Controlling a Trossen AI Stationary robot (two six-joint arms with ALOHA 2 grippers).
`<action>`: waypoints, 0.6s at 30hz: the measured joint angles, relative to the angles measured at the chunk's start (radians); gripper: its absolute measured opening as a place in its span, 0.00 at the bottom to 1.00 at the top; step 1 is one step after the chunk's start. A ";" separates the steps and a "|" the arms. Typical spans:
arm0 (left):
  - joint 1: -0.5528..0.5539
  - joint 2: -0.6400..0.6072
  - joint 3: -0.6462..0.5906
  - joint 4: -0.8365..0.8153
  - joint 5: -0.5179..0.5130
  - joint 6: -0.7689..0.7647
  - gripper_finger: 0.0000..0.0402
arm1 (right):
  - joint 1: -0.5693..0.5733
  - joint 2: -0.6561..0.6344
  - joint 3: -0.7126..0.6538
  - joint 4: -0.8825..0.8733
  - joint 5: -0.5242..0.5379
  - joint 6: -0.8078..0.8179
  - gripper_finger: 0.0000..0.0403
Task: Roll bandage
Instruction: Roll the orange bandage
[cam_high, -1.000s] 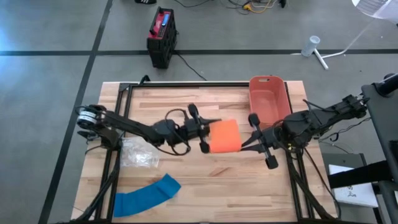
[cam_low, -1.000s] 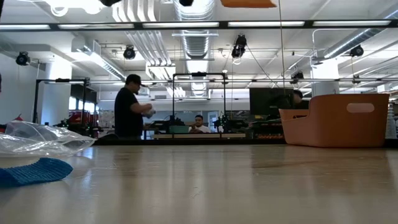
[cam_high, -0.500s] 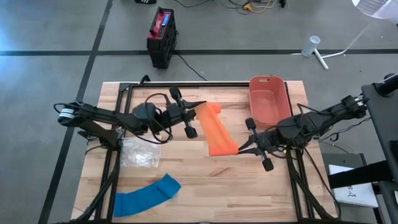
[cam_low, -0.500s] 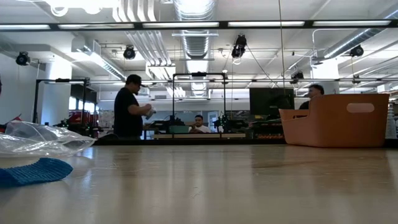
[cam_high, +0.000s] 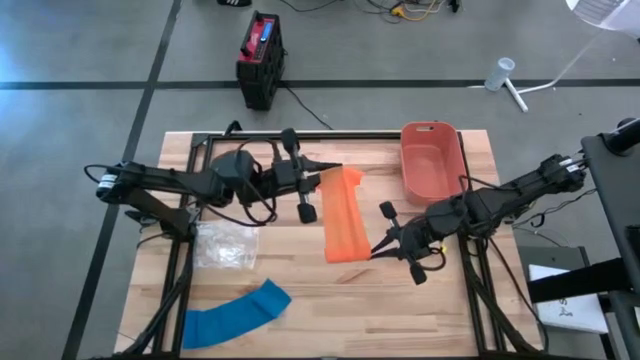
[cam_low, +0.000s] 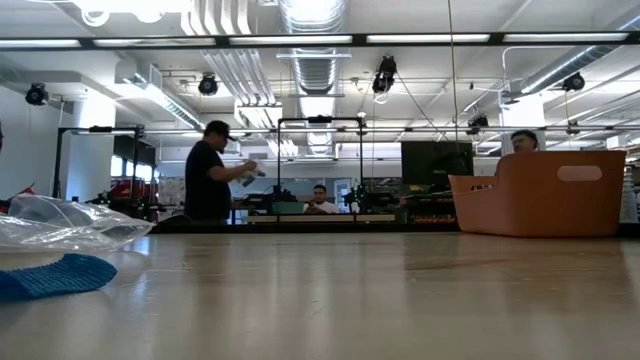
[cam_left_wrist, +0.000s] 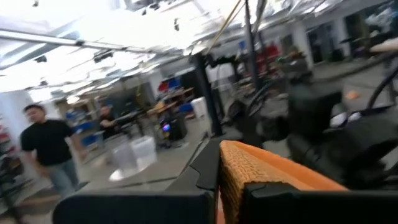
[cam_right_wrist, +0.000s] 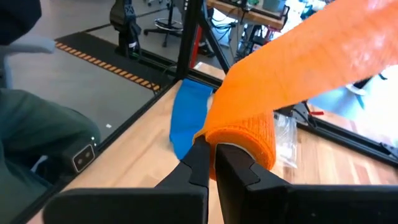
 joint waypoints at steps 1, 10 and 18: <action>-0.003 -0.001 0.012 -0.001 0.013 0.000 0.00 | 0.000 0.000 0.000 -0.001 -0.001 -0.006 0.01; -0.011 -0.002 0.068 -0.080 0.013 0.008 0.00 | 0.001 0.000 0.000 0.009 -0.153 -0.033 0.01; 0.002 -0.002 0.068 -0.138 -0.088 0.035 0.00 | 0.020 -0.002 0.000 0.021 -0.161 -0.043 0.01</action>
